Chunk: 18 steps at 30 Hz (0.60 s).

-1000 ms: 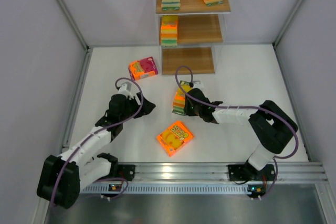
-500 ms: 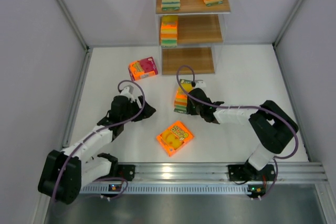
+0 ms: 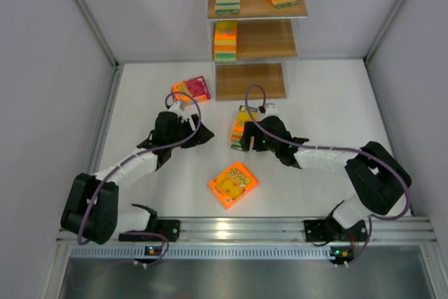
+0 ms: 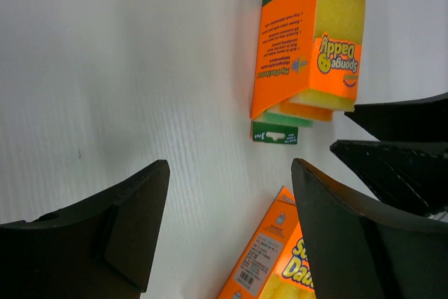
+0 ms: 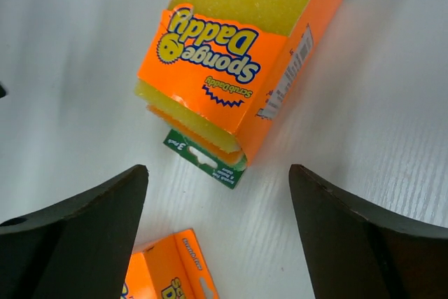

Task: Place and organize the cleaning sponges onto the shelf

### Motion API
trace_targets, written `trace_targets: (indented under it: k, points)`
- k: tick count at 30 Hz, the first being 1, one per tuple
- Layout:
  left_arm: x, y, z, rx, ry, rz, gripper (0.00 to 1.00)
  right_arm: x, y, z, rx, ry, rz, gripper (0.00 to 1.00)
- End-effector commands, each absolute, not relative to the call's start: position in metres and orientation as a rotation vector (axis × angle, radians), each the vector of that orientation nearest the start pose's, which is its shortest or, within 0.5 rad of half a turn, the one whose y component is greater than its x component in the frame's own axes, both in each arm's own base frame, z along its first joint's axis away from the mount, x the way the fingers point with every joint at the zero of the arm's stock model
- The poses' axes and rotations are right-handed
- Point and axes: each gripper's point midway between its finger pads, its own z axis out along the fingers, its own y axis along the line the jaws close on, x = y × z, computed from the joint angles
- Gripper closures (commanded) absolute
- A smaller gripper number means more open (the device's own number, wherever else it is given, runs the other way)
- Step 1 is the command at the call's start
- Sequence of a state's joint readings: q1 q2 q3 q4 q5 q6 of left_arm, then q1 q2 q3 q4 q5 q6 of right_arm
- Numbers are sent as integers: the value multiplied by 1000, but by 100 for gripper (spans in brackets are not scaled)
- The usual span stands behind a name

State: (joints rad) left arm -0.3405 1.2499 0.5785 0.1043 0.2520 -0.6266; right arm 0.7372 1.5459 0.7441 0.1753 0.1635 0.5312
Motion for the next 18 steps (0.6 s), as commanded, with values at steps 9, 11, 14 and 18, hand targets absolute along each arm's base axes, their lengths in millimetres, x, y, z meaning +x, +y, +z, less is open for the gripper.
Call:
trace_targets:
  k: [9,11,14,18]
  points:
    - [352,-211,111,-164,2176,-850,25,347,243,136,212,2234,635,0]
    - [350,-205,114,-191,2159,-824,24,363,248,155,248,2246,572,1]
    - [342,-192,112,-226,2142,-778,23,363,253,160,284,2228,518,1]
    - [326,-171,102,-288,2171,-683,23,358,260,157,301,2224,445,1]
